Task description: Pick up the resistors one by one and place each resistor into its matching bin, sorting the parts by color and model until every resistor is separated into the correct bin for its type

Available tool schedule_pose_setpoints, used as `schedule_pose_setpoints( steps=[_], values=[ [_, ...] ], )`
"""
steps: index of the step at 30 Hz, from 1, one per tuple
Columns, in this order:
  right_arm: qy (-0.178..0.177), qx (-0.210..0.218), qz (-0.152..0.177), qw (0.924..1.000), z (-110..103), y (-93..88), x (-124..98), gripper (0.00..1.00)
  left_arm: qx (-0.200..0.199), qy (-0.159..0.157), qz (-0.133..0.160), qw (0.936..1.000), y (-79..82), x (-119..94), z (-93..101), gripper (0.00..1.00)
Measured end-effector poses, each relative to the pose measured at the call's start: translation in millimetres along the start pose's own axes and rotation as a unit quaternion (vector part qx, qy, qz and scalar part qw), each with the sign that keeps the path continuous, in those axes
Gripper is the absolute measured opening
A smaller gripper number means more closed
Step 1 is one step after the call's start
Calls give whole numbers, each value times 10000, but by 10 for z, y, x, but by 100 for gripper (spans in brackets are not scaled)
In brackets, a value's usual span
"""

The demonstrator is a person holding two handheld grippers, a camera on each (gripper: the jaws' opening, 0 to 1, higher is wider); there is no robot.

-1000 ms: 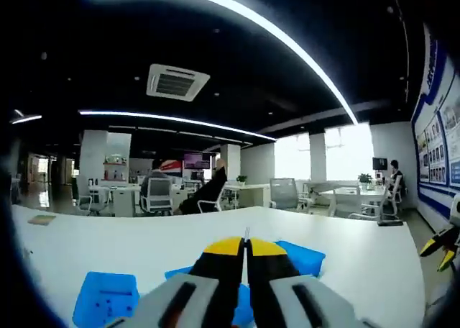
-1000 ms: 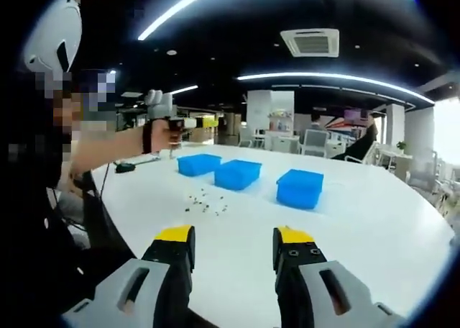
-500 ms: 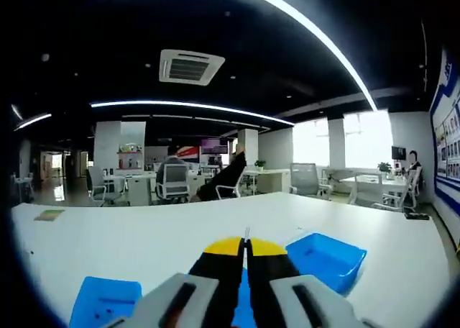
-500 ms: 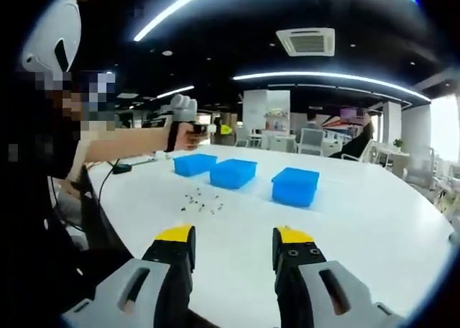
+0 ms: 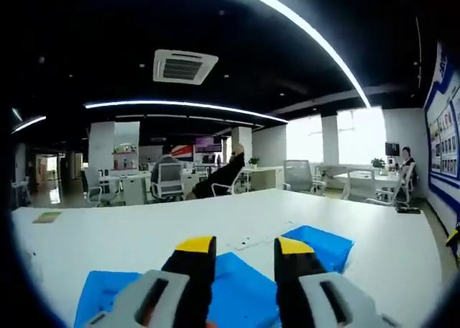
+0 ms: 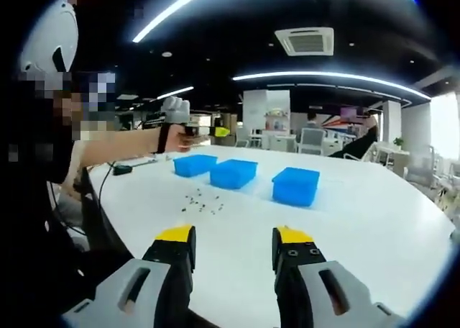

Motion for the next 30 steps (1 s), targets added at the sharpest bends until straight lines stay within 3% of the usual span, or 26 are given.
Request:
schedule_pose_setpoints(
  steps=[2, 5, 10, 16, 20, 22, 25, 30],
  values=[
    [43, -50, -14, 10000, -7, 4, 20, 44, -152, -170, 56, 9997, 0, -172, 43, 38],
    [92, -64, 11, 9999, -3, 18, 40, 44, 2, -292, 79, 9995, 18, -441, 123, 40],
    [125, -100, 65, 9999, 8, 55, 44, 44, 63, -716, 492, 9962, 65, -1030, 345, 45],
    [143, -144, 100, 9997, 13, 85, 54, 45, 28, -716, 420, 9965, -134, -1752, 415, 47],
    [142, -177, 105, 9997, 12, 107, 59, 45, -76, -453, 151, 9988, -364, -2215, 351, 48],
    [139, -184, 106, 9997, 13, 115, 59, 45, -435, -418, 46, 9982, -459, -2439, 317, 50],
    [152, -209, 90, 9996, 2, 125, 73, 45, -376, -178, -97, 9991, -530, -2716, 234, 51],
    [217, -240, 68, 9995, -45, 129, 109, 45, -368, 9, -183, 9992, -574, -2922, 224, 52]
  ],
)
Point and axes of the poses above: the point that each gripper's makers call its tool centre point, and the gripper's own axes: x roughly forward along the fingers, z roughly to its right, y roughly out of its top, the point moved 9 cm from there along -x, roughly backward along the fingers, and after that the axes turned 3 degrees about -y, right-handed, at the moved point
